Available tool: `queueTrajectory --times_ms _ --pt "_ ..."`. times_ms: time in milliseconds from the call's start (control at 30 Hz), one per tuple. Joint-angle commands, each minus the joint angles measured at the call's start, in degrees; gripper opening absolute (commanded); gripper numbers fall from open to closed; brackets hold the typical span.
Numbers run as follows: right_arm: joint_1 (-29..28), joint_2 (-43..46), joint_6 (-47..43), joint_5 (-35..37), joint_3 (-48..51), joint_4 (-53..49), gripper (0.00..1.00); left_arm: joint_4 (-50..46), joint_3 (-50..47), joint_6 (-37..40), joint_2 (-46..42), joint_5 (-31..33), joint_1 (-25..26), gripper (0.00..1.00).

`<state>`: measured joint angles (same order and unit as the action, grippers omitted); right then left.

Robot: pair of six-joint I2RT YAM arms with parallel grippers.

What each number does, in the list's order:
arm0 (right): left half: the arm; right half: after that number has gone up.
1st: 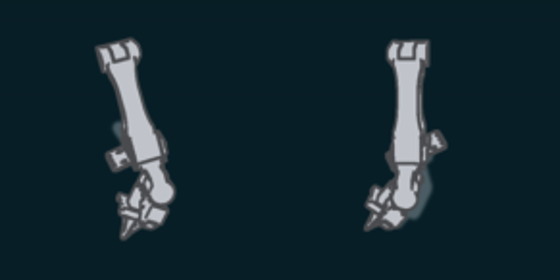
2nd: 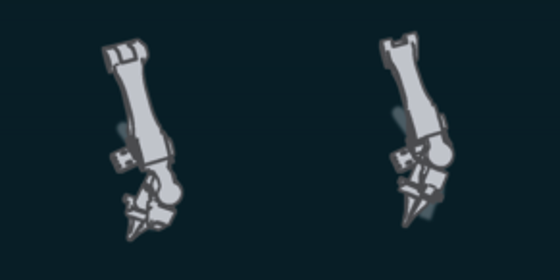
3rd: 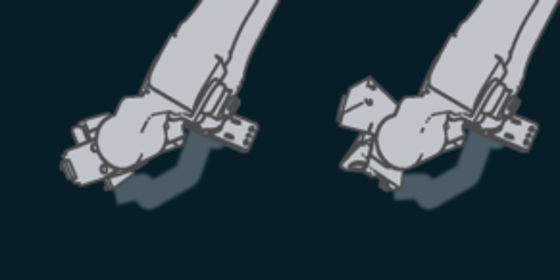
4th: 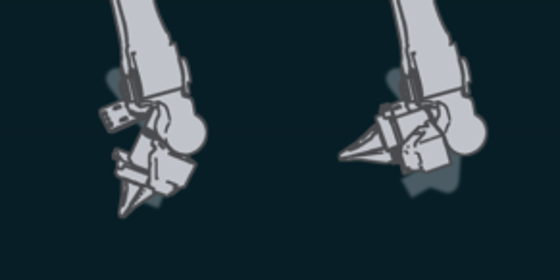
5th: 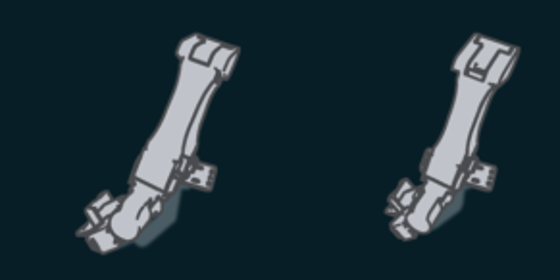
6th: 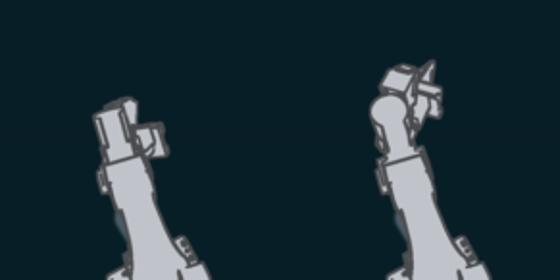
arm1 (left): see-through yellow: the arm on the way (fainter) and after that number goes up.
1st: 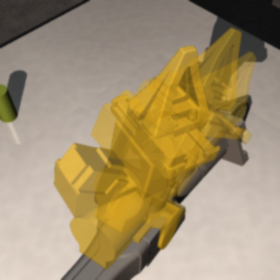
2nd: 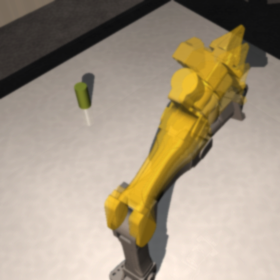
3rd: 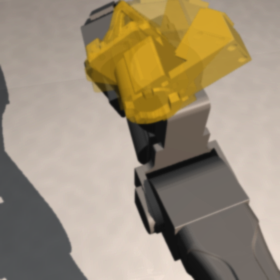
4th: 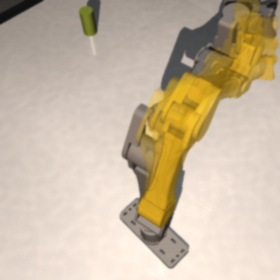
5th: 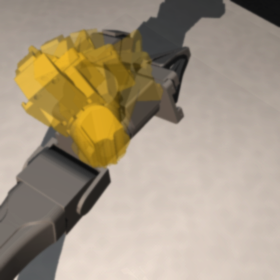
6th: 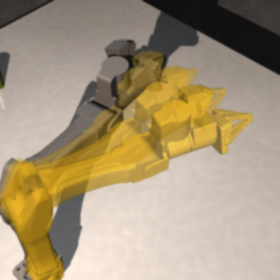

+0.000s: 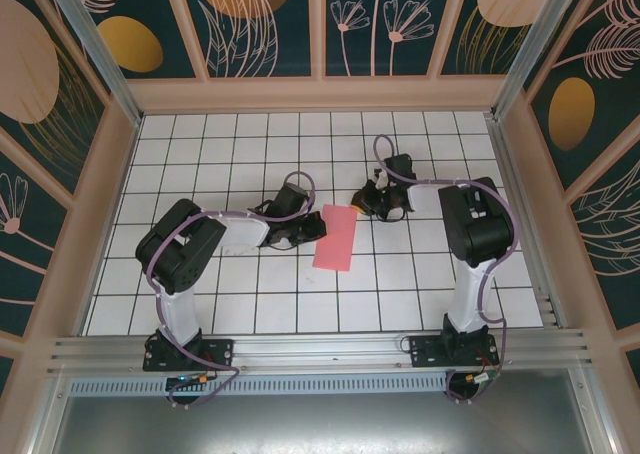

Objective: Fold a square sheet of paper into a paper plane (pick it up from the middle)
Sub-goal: Fold the square sheet of paper in half at the center of the table, then fold the triangle a second time at the center of the table.

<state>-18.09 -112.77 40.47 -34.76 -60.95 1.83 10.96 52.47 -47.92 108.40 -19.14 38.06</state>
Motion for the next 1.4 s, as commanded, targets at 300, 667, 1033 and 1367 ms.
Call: queueTrajectory --times_ms 300,667,1033,1367 --pt "-5.94 20.59 -3.66 12.14 8.35 -4.10 0.27 -5.52 -3.73 -2.97 -9.86 1.73 0.45 0.17" --pt "-15.03 32.34 8.29 21.86 27.61 6.00 0.46 -2.31 -9.57 -3.41 -20.57 10.17 0.32 0.45" --pt "-17.21 27.14 9.16 18.94 25.15 6.55 0.43 2.74 -10.07 -6.75 -15.88 -0.51 -2.79 0.47" --pt "-17.42 23.73 9.55 16.49 24.61 8.64 0.40 2.19 -9.73 -6.64 -13.26 -2.20 -4.05 0.42"
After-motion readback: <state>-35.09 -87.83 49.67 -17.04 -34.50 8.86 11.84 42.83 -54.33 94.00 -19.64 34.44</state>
